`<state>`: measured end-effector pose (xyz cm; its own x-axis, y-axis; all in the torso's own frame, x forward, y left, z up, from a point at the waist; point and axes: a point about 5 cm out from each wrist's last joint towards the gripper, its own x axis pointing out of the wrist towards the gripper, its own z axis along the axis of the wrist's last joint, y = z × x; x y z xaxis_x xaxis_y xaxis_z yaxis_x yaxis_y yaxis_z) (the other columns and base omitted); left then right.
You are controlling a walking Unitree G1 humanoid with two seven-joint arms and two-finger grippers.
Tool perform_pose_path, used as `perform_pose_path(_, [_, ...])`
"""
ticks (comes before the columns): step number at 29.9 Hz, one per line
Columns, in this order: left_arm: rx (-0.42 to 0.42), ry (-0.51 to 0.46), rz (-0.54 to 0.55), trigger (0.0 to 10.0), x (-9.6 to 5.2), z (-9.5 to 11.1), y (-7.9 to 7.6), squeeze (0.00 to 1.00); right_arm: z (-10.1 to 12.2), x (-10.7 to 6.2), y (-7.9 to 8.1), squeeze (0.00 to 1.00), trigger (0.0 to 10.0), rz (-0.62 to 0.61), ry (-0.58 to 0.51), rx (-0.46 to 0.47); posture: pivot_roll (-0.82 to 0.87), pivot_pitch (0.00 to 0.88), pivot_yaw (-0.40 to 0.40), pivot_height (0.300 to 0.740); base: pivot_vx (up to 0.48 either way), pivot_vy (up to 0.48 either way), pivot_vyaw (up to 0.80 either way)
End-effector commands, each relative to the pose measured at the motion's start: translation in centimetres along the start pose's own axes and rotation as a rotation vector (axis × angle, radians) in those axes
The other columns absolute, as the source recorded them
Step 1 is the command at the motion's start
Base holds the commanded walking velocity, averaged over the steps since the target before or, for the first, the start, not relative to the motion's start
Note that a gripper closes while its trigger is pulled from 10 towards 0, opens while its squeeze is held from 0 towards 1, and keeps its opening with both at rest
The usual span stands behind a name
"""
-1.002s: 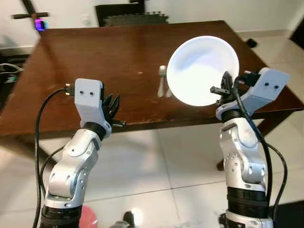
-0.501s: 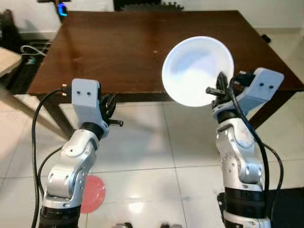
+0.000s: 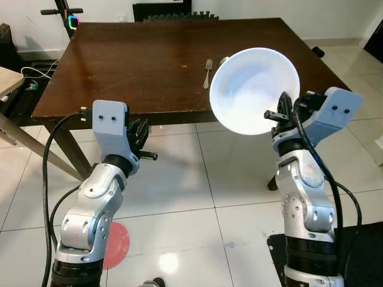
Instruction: Setting the table
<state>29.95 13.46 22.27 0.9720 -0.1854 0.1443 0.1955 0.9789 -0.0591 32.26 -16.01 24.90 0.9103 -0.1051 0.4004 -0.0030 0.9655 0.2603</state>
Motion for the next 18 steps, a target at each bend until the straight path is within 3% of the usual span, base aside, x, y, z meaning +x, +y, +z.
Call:
perform_pose_path(1, [0.003, 0.027, 0.012, 10.0, -0.13, -0.50, 0.28, 0.00, 0.05, -0.12, 0.31, 0.00, 10.0, 0.015, 0.006, 0.000, 0.04, 0.115, 0.078, 0.740, 0.000, 0.000, 0.80])
perform_pose_path(18, [0.013, 0.036, 0.012, 10.0, -0.13, -0.61, 0.35, 0.00, -0.01, -0.15, 0.28, 0.00, 10.0, 0.011, 0.005, 0.012, 0.05, 0.117, 0.080, 0.740, 0.000, 0.000, 0.80])
